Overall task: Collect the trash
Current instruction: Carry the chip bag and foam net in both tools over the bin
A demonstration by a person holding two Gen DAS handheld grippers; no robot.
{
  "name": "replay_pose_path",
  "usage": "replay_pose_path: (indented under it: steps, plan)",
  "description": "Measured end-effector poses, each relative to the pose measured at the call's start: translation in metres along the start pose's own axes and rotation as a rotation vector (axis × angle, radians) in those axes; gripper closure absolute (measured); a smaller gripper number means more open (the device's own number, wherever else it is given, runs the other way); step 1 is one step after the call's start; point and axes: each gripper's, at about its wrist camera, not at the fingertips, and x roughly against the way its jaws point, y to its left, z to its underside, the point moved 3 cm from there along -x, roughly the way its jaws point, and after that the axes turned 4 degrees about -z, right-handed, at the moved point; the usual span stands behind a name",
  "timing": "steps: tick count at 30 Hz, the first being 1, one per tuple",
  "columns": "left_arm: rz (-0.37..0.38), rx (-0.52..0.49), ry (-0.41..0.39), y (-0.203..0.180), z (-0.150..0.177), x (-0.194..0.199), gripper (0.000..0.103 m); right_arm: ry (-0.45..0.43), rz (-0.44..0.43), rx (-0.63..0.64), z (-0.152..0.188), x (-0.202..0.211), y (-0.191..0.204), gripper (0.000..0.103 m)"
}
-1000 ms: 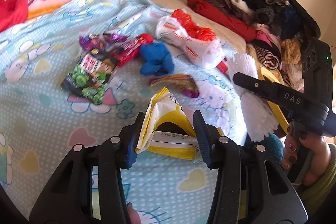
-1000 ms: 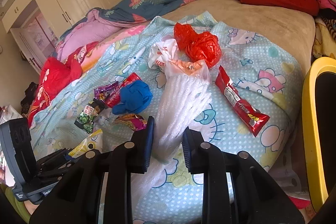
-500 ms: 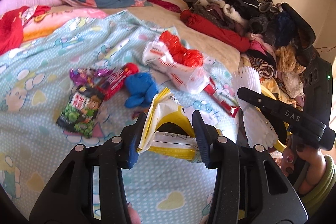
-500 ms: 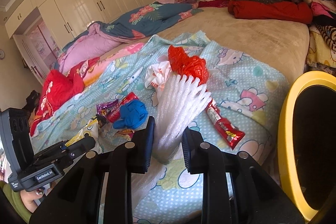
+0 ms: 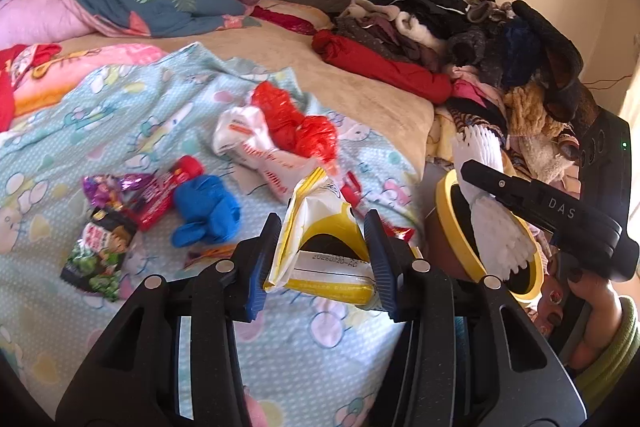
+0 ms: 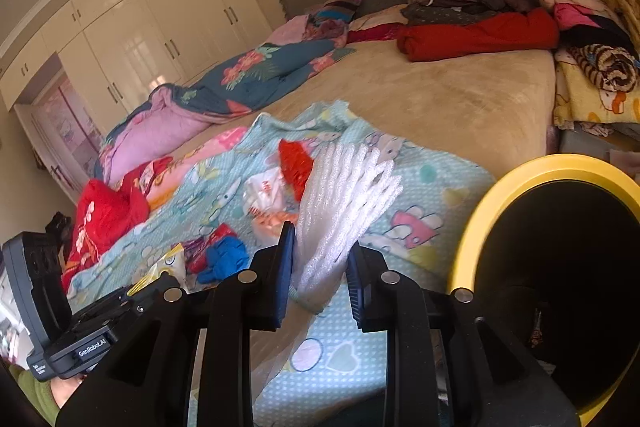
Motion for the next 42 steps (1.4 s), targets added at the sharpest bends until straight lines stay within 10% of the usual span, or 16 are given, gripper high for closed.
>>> replay_pose_path:
  steps: [42]
  plan:
    - [0.183, -0.127, -0.001, -0.136, -0.020, -0.047, 0.068, -0.217, 0.264, -0.202, -0.031, 0.109, -0.146, 0.080]
